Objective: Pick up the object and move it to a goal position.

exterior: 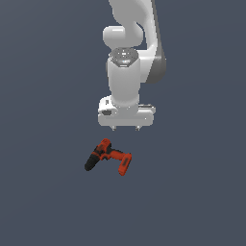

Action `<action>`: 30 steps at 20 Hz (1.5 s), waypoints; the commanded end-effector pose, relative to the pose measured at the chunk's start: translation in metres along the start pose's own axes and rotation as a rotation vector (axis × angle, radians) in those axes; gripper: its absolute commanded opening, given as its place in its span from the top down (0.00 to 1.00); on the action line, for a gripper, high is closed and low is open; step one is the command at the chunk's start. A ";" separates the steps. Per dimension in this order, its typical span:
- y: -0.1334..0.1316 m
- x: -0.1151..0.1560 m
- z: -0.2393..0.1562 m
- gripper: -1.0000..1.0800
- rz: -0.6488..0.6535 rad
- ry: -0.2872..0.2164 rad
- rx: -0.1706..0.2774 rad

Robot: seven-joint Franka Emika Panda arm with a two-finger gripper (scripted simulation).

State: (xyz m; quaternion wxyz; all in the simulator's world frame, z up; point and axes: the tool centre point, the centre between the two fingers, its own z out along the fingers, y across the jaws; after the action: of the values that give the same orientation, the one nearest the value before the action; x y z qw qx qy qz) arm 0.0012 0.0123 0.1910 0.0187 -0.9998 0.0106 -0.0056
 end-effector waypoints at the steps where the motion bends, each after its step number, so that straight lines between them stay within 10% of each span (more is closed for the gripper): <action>1: 0.000 0.000 0.000 0.19 0.000 0.000 0.000; 17: 0.003 0.010 -0.002 0.19 0.008 0.014 -0.007; 30: 0.077 0.052 0.060 0.19 0.280 0.045 0.014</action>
State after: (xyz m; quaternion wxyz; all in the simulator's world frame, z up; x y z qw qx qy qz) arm 0.0468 -0.0507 0.1404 0.0250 -0.9911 0.1284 -0.0234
